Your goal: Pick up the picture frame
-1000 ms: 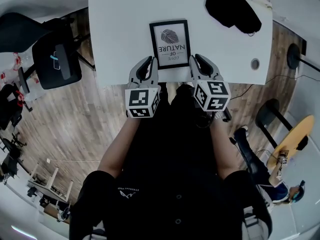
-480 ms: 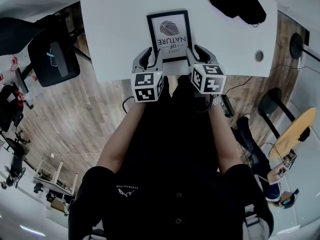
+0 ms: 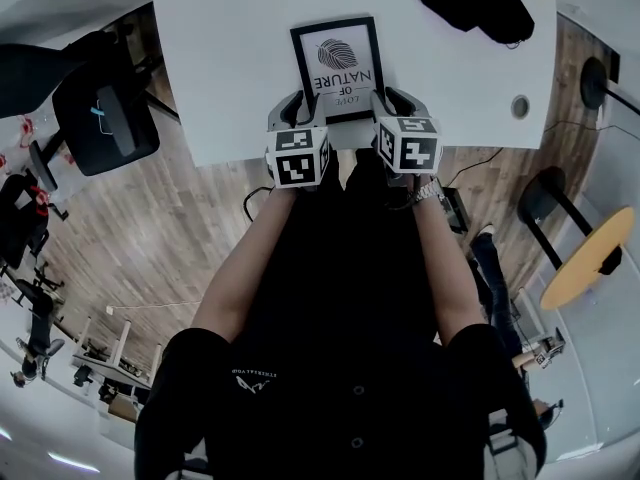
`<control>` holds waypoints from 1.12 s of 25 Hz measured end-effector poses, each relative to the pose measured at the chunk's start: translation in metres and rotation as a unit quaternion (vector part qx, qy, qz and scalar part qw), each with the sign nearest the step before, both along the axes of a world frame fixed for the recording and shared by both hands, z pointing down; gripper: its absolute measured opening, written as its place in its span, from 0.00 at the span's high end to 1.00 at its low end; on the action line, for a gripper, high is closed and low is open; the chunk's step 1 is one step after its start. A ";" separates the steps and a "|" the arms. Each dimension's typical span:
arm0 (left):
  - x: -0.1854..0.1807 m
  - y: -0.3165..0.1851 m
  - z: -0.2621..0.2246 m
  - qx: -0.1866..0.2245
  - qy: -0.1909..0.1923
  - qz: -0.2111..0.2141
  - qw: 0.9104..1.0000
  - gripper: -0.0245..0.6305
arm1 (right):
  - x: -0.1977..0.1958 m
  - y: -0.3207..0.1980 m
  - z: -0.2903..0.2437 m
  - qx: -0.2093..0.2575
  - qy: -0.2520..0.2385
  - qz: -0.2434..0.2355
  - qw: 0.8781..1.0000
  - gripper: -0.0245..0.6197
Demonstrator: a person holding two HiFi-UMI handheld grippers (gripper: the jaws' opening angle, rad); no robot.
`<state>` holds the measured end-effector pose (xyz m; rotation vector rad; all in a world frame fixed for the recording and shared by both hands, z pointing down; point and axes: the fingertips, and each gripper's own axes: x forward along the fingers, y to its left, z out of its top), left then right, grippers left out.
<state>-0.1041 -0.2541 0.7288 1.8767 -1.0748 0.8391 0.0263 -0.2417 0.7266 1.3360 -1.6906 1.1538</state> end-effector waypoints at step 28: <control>0.002 0.000 -0.015 0.025 -0.028 -0.020 0.999 0.85 | 0.004 0.025 -0.009 0.003 -0.014 0.075 0.997 0.86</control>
